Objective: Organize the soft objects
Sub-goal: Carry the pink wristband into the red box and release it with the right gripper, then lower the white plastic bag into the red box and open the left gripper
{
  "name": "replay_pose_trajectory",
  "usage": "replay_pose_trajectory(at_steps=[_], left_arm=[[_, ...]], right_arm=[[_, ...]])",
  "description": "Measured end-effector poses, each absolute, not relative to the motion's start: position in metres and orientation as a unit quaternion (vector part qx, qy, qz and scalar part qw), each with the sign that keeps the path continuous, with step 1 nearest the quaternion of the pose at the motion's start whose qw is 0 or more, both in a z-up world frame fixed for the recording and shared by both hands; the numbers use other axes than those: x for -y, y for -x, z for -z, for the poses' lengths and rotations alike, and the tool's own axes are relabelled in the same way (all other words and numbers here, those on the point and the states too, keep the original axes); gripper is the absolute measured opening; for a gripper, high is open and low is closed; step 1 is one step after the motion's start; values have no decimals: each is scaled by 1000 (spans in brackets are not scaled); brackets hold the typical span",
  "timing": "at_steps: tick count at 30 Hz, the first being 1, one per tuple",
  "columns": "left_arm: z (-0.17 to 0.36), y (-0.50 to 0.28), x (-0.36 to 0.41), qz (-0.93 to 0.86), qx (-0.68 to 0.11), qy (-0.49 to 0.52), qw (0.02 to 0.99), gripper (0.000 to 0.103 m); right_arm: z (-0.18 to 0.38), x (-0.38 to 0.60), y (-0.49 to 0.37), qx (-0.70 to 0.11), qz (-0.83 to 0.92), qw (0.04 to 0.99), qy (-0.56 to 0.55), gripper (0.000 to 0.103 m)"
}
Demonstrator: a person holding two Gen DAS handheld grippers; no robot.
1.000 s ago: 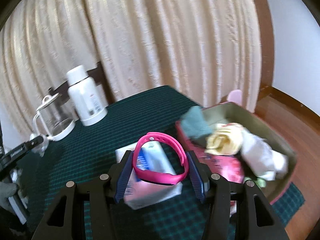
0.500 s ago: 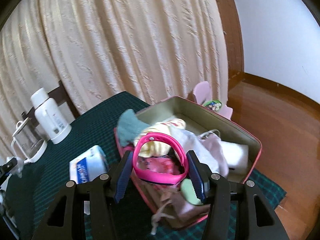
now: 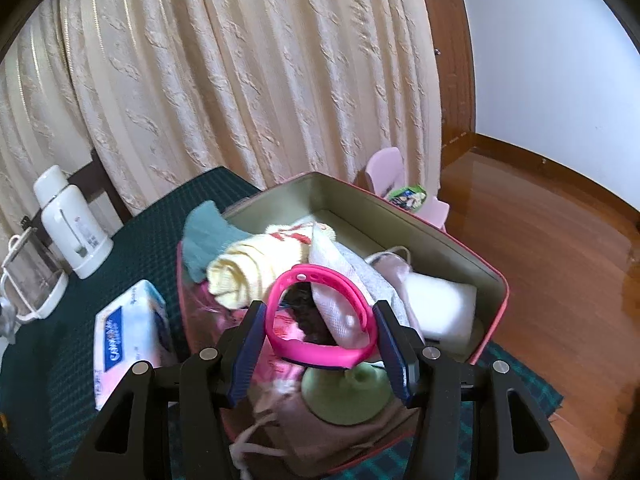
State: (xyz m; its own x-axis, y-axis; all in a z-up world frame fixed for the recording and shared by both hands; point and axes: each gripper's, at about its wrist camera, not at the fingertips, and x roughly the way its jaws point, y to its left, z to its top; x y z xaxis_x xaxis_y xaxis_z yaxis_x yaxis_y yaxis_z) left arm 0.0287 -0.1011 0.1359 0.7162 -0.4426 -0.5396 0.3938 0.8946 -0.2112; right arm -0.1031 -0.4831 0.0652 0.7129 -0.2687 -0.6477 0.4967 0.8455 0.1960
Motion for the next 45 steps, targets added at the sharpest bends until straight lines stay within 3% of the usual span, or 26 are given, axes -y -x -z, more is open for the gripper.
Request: replay_pose_trajectory(at_steps=[8, 14, 25, 45], left_arm=[[-140, -20, 137, 258, -304, 31, 917, 54], [-141, -13, 165, 279, -307, 21, 909, 54], [-140, -2, 225, 329, -319, -6, 889, 54], [-113, 30, 356, 433, -357, -69, 825, 54]], right_arm=[[-65, 489, 111, -311, 203, 910, -182, 62], [-74, 496, 126, -277, 187, 919, -208, 76], [-91, 502, 155, -230, 191, 933, -202, 76], [-80, 542, 179, -214, 214, 926, -224, 76]])
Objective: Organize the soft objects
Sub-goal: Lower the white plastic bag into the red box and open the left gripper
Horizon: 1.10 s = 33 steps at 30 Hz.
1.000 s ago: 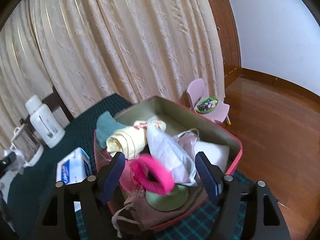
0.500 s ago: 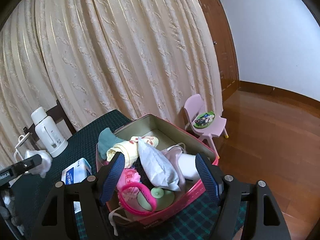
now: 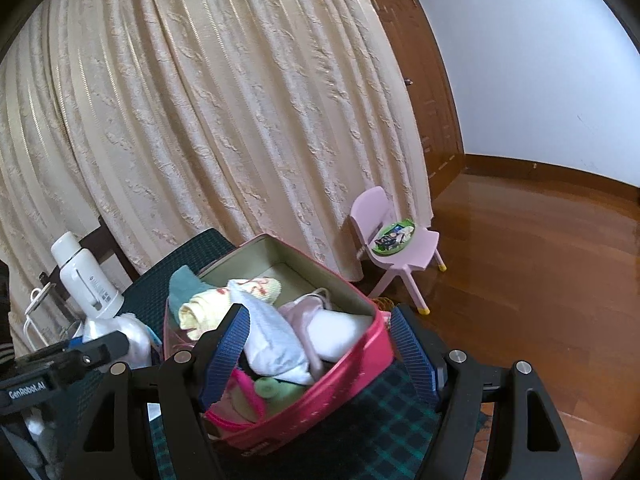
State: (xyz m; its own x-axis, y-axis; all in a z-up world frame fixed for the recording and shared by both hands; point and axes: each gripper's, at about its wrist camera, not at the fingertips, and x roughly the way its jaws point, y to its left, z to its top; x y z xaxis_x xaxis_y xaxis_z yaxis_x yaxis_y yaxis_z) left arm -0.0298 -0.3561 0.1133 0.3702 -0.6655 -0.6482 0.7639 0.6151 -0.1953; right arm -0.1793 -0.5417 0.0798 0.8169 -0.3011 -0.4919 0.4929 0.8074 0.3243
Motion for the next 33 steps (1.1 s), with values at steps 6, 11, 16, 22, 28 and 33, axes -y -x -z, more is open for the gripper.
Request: replay_pose_trajectory(at_steps=[6, 11, 16, 22, 28, 33], left_arm=[[-105, 36, 386, 452, -361, -81, 812, 54], [-92, 36, 406, 455, -369, -92, 805, 54], [-83, 37, 417, 449, -373, -104, 805, 54], [-77, 35, 423, 445, -373, -112, 806, 59], [-78, 38, 418, 454, -385, -92, 798, 77], [-83, 41, 407, 455, -382, -83, 800, 79]], right_arm=[[-76, 553, 186, -212, 219, 924, -229, 76], [-75, 560, 192, -207, 222, 924, -234, 76], [-72, 564, 195, -207, 223, 922, -240, 76], [-72, 562, 196, -207, 219, 923, -239, 76], [-75, 558, 199, -203, 220, 925, -236, 76], [-78, 552, 200, -202, 217, 927, -231, 76]])
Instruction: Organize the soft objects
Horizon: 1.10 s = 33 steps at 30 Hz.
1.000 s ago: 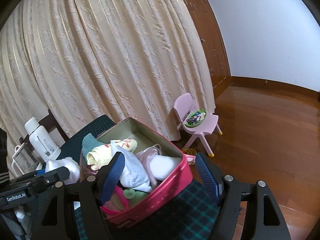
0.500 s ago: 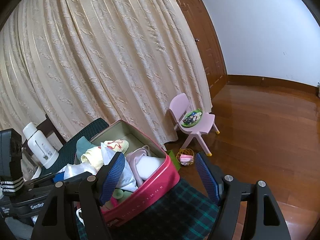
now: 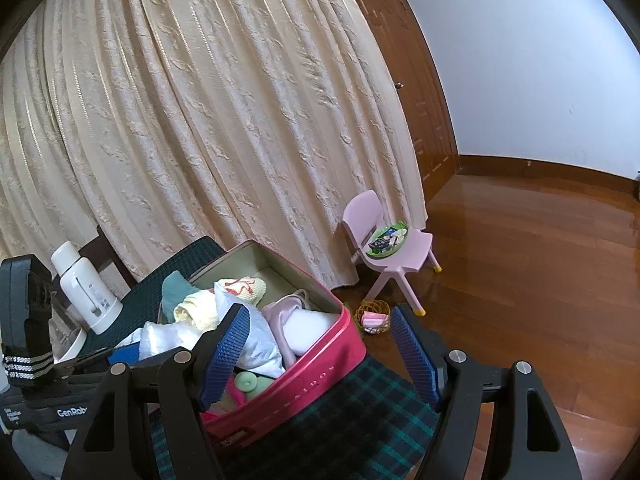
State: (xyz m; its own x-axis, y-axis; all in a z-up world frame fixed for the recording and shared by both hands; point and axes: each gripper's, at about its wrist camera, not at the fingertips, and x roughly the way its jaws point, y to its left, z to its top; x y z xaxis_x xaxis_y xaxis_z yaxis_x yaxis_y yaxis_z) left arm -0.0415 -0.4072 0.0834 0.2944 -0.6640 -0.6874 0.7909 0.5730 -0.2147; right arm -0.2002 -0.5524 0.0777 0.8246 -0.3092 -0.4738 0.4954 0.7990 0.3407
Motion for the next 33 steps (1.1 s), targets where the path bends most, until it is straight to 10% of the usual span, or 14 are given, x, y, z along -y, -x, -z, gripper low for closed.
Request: replay_pose_trajectory(at_steps=[23, 33], left_arm=[[-111, 54, 351, 350, -297, -107, 882, 100], [-117, 59, 345, 298, -254, -145, 909, 103]], right_arm=[[-85, 509, 188, -232, 181, 938, -183, 81], [-89, 492, 184, -236, 183, 942, -152, 98]])
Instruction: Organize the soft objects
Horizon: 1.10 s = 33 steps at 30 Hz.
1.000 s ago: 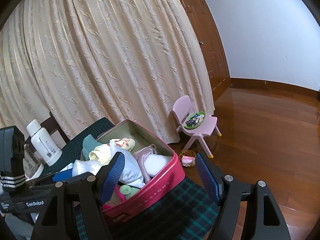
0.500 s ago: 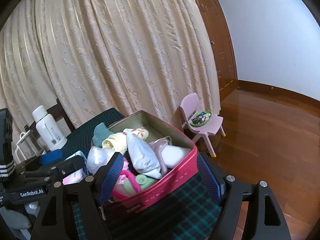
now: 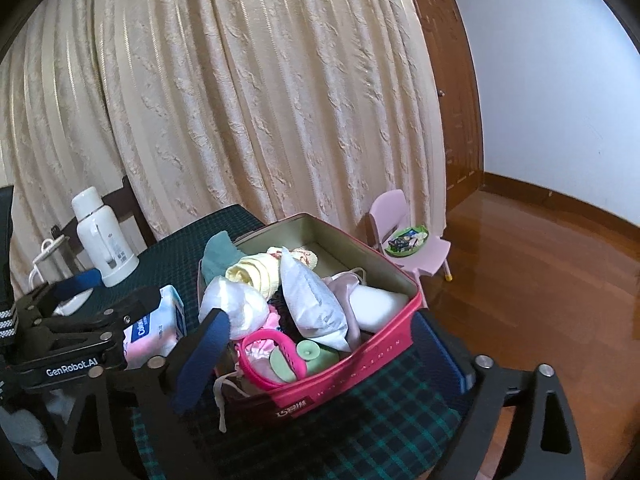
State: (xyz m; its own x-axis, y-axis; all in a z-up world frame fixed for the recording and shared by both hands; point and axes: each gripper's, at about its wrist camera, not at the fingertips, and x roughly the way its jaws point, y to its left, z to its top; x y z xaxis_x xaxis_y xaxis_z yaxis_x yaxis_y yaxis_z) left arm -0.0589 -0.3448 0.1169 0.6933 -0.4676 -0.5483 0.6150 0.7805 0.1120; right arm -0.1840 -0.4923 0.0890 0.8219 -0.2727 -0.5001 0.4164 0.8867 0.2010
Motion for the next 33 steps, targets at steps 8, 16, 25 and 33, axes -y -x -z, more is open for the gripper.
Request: replay_pose_trajectory(at_steps=[8, 16, 25, 33], left_arm=[[-115, 60, 346, 264, -242, -172, 918, 103], [-114, 57, 345, 260, -241, -173, 919, 103], [-115, 57, 345, 254, -235, -181, 921, 103], [-117, 55, 341, 251, -230, -184, 922, 103]], right_arm=[[-89, 483, 178, -248, 185, 942, -130, 102], [-91, 482, 178, -248, 196, 941, -124, 102], [-92, 480, 177, -248, 200, 941, -111, 102], [-93, 474, 174, -248, 204, 942, -94, 102]])
